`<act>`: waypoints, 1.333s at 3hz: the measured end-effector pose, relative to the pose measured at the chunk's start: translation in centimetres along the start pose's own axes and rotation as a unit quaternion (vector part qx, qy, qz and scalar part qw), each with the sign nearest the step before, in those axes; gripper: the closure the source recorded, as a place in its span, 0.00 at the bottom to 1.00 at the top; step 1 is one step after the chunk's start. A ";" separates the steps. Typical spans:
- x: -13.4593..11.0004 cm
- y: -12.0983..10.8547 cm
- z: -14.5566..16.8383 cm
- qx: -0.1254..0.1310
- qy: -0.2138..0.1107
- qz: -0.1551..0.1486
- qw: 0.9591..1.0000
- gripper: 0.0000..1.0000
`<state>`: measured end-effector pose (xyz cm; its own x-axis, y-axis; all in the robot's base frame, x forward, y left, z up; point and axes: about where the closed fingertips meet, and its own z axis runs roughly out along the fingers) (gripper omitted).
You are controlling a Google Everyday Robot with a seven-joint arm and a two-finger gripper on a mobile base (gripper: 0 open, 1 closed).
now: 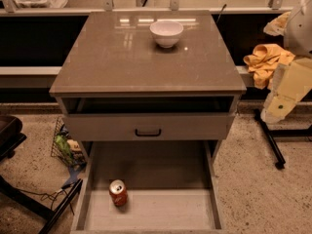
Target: Pick coke can from middle drawer and place on counter
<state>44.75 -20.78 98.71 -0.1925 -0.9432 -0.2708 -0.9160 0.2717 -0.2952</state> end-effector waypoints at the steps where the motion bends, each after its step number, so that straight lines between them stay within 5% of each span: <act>1: -0.2 1.7 4.1 -0.024 -0.058 -0.016 0.998 0.00; 2: 0.5 5.6 11.2 -0.059 -0.143 -0.014 0.988 0.00; 3: 0.2 9.4 19.0 -0.079 -0.255 0.017 0.963 0.00; 4: -1.2 10.3 26.2 -0.037 -0.368 0.035 0.929 0.00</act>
Offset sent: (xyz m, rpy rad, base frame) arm 0.0274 0.0672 -0.2122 0.6058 -0.2527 0.2571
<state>44.73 -11.85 71.94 0.0144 -0.5308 -0.8474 -0.9374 0.2877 -0.1961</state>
